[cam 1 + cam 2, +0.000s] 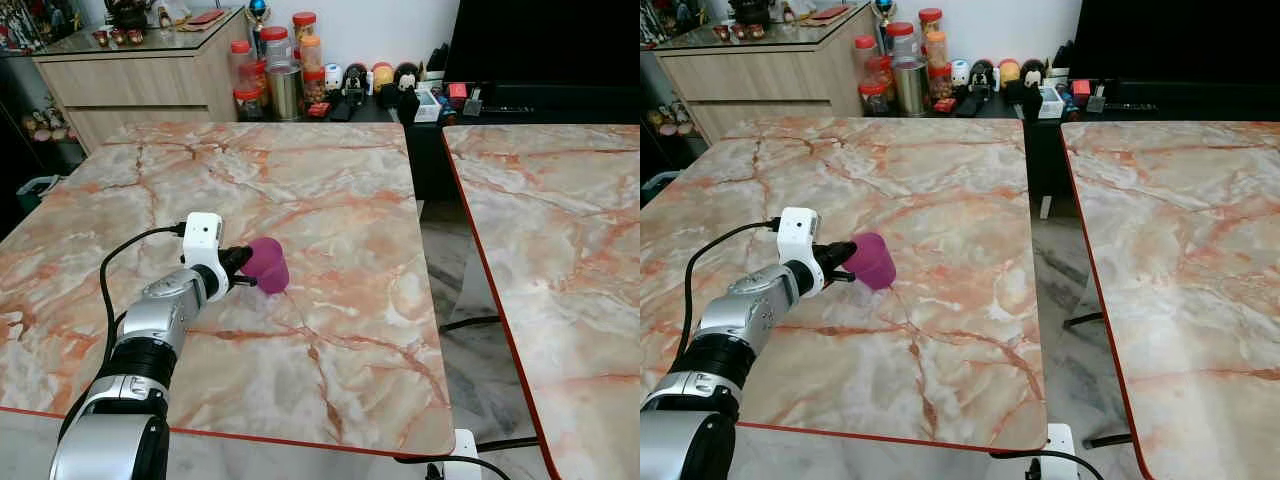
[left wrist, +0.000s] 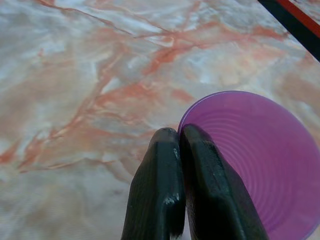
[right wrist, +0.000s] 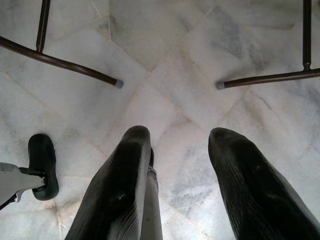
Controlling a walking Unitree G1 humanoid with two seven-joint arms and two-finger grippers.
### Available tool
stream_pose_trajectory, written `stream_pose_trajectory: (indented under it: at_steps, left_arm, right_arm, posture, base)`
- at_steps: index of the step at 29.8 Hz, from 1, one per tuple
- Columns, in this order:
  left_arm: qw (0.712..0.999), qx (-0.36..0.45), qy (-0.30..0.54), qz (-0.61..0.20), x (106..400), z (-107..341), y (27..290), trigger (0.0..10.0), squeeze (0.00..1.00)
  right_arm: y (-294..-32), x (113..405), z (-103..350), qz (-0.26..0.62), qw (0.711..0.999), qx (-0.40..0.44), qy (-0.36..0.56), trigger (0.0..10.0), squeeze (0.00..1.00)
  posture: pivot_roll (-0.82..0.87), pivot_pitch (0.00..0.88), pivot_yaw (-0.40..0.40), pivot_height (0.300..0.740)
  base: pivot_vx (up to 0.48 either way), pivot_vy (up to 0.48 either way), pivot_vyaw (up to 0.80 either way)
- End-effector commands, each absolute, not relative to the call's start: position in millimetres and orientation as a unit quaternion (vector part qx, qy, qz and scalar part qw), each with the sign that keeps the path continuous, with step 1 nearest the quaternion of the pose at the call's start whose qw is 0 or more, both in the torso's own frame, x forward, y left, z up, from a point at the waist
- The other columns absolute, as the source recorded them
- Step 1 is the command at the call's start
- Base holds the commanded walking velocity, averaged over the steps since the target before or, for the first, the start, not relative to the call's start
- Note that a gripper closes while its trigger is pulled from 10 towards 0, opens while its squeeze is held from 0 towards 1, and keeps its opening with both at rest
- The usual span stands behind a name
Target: Setting the table
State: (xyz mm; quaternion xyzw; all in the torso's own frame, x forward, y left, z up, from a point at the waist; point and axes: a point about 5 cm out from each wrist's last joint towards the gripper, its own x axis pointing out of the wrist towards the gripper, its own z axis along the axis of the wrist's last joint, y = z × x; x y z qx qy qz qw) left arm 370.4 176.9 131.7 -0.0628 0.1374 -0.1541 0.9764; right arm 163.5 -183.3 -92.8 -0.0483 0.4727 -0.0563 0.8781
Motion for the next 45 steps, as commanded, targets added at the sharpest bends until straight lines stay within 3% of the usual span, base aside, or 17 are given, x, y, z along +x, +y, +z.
stream_pose_trajectory:
  at_steps: [1, 3, 4, 20, 45]
  left_arm:
    - [0.983, -0.06, 0.108, -0.134, 370.6, 137.0, 183.9, 0.0, 0.0]
    - [0.986, -0.086, 0.072, -0.126, 370.7, 143.1, 185.2, 0.0, 0.0]
    - [0.986, -0.1, 0.046, -0.123, 370.0, 147.4, 185.9, 10.0, 0.0]
    - [0.982, -0.164, -0.086, -0.04, 355.8, 156.7, 204.0, 10.0, 0.0]
    - [0.975, -0.186, -0.119, -0.036, 356.2, 166.0, 205.1, 10.0, 0.0]
  right_arm:
    - [-181.2, 166.0, -91.9, -0.059, 0.88, -0.042, 0.47, 10.0, 0.0]
    - [-181.1, 165.1, -92.3, -0.057, 0.879, -0.044, 0.471, 10.0, 0.0]
    - [-181.4, 164.5, -92.6, -0.055, 0.879, -0.046, 0.472, 10.0, 0.0]
    - [-187.8, 166.4, -91.1, -0.056, 0.879, -0.051, 0.471, 10.0, 0.0]
    - [-189.7, 167.5, -90.5, -0.054, 0.879, -0.054, 0.47, 10.0, 0.0]
  posture:
    - [0.03, 0.0, 0.063, 0.74]
    - [0.02, 0.0, 0.061, 0.74]
    - [0.02, 0.0, 0.059, 0.74]
    - [0.04, 0.0, 0.025, 0.74]
    - [0.03, 0.0, 0.019, 0.74]
  base:
    - [0.0, 0.0, 0.0]
    - [0.0, 0.0, 0.0]
    - [0.0, 0.0, 0.0]
    - [0.0, 0.0, 0.0]
    - [0.0, 0.0, 0.0]
